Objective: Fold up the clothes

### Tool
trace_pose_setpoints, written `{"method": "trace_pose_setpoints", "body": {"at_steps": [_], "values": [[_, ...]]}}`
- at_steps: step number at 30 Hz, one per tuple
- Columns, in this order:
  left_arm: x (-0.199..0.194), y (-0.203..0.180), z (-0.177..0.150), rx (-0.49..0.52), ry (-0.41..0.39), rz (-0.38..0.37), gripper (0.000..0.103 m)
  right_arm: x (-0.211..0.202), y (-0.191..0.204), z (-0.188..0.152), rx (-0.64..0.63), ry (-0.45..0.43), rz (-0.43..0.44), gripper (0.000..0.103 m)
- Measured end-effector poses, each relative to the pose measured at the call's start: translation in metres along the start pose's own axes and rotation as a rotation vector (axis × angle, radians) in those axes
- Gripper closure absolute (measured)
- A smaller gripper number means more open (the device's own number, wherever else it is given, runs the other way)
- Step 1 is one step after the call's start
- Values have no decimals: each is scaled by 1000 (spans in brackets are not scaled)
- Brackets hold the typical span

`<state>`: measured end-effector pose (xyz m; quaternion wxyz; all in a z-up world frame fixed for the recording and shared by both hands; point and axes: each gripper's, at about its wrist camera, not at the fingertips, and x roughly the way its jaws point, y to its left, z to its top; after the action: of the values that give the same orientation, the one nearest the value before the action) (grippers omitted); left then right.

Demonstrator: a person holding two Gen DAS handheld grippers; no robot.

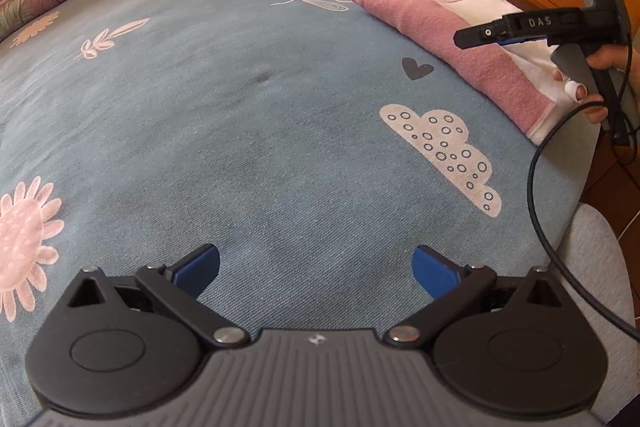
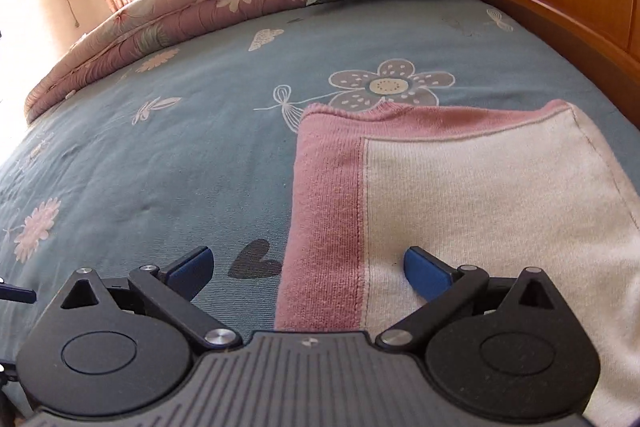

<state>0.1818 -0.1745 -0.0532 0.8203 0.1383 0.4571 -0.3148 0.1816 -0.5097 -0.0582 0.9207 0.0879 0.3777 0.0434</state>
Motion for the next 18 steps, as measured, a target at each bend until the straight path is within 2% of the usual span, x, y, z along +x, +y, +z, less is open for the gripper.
{"method": "trace_pose_setpoints", "body": {"at_steps": [1,6,9,12,14,17,18], "values": [[1,2,-1,-8,2,1,1,0,5,-3,-40,-7,-20,0],[5,13,-1,-53,-5,-1,1,-1,9,4,-57,27,-47,0],[5,16,-2,-61,-11,-13,1,-12,7,28,13,-14,-6,0],[8,21,-1,-73,-7,-11,1,-14,2,51,24,-100,18,0],[11,23,-2,-82,-3,-10,1,5,-4,57,24,-79,5,0],[14,26,-3,-92,8,-21,1,44,-18,46,88,14,22,0],[15,26,-4,-89,12,-19,1,42,-16,42,55,-22,22,0]]}}
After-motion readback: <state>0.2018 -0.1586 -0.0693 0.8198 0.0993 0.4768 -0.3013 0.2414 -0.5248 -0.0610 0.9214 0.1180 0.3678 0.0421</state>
